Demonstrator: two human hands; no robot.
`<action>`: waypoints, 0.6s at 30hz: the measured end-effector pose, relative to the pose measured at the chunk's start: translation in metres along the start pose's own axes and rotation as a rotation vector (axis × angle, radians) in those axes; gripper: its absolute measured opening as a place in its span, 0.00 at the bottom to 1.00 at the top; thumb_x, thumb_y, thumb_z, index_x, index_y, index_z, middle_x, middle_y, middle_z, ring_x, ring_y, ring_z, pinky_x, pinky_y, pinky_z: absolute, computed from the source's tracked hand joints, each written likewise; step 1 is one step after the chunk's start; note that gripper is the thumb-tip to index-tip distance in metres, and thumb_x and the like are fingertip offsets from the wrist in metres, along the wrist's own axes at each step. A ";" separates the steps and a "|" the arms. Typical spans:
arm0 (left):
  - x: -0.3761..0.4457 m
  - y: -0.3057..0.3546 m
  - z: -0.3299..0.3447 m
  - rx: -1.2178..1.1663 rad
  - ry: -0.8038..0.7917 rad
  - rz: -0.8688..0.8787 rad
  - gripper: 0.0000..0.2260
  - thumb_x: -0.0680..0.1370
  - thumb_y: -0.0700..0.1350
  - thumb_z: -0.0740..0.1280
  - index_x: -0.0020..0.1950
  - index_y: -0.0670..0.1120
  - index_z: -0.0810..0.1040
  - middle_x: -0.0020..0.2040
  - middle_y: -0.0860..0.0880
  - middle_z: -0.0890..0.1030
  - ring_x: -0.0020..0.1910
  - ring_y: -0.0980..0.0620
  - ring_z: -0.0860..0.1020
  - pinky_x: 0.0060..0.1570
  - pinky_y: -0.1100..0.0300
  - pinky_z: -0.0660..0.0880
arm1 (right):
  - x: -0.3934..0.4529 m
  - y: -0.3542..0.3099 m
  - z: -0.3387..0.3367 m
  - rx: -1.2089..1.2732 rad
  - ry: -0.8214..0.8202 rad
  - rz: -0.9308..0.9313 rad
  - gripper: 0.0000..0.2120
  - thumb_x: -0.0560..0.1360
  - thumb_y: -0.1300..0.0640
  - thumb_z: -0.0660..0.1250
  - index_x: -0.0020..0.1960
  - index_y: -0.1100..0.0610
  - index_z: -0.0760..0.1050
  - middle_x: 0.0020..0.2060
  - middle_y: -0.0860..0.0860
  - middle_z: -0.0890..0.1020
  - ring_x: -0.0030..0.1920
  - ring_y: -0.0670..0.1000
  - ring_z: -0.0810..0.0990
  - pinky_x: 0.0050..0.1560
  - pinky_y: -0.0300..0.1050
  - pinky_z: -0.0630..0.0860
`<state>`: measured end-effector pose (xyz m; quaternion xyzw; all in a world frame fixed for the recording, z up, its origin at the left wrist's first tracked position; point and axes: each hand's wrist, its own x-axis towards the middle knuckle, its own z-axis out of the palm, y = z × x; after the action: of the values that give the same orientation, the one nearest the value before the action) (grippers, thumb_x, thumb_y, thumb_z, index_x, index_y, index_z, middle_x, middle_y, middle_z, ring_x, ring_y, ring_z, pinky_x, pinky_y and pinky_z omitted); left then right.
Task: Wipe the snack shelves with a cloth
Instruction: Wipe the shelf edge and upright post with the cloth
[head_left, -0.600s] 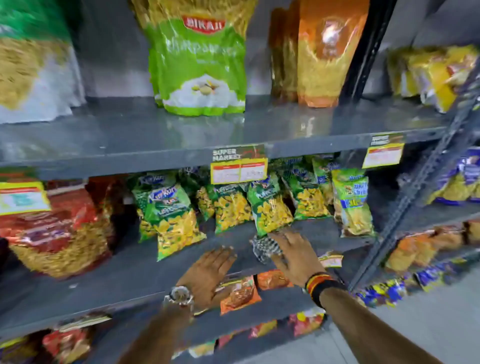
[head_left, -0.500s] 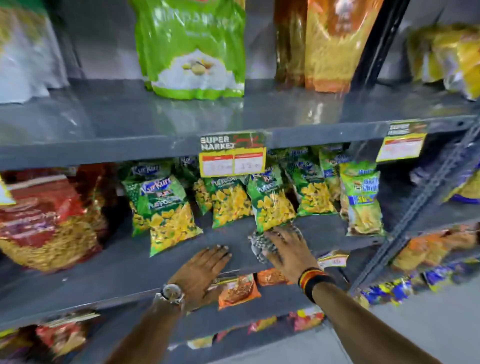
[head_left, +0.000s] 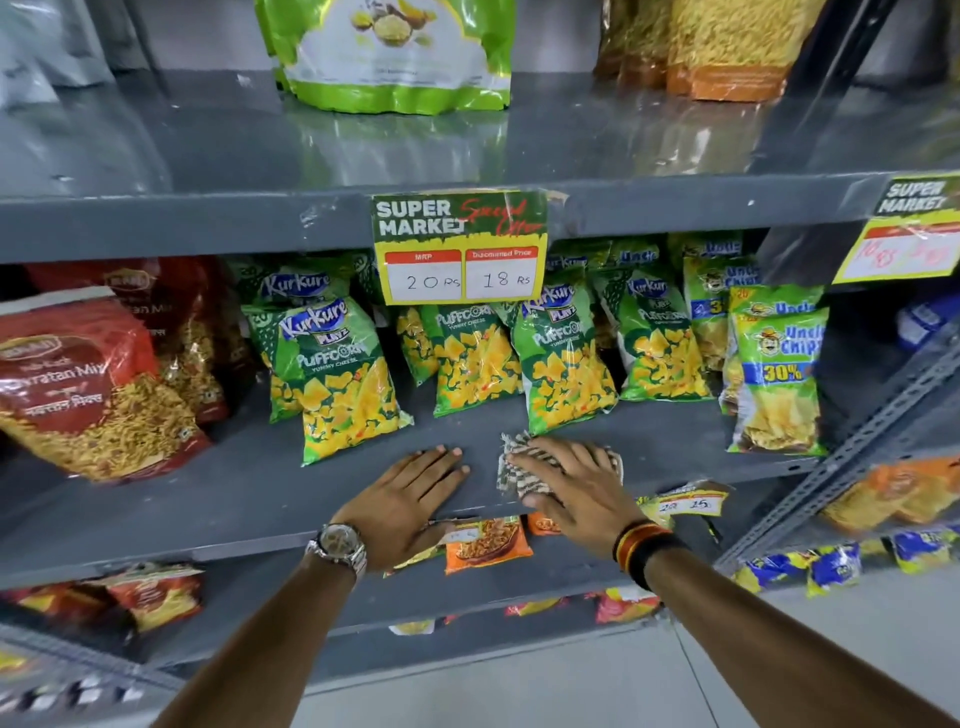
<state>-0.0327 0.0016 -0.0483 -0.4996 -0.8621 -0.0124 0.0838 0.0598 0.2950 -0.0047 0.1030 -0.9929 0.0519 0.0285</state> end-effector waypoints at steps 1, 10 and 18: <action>0.000 0.000 -0.001 -0.008 -0.011 0.000 0.31 0.84 0.61 0.56 0.83 0.46 0.55 0.82 0.44 0.58 0.81 0.44 0.57 0.78 0.48 0.52 | -0.001 -0.005 0.000 0.016 0.016 0.020 0.23 0.80 0.37 0.50 0.73 0.37 0.60 0.71 0.45 0.67 0.65 0.51 0.69 0.62 0.54 0.66; -0.062 0.006 -0.057 -0.002 0.017 -0.086 0.31 0.84 0.62 0.55 0.81 0.44 0.60 0.80 0.44 0.65 0.78 0.44 0.64 0.77 0.50 0.53 | -0.026 -0.074 -0.045 0.355 0.075 0.119 0.21 0.81 0.46 0.57 0.73 0.35 0.60 0.63 0.46 0.72 0.64 0.50 0.69 0.64 0.50 0.66; -0.199 -0.039 -0.168 0.012 0.182 -0.120 0.30 0.83 0.60 0.58 0.80 0.44 0.62 0.79 0.44 0.67 0.76 0.43 0.67 0.76 0.46 0.61 | -0.035 -0.243 -0.139 0.592 0.285 -0.030 0.21 0.81 0.48 0.60 0.70 0.31 0.61 0.62 0.40 0.71 0.64 0.42 0.69 0.68 0.47 0.68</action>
<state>0.0529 -0.2066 0.0886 -0.4436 -0.8792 -0.0576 0.1639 0.1512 0.0806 0.1545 0.1129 -0.9192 0.3518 0.1366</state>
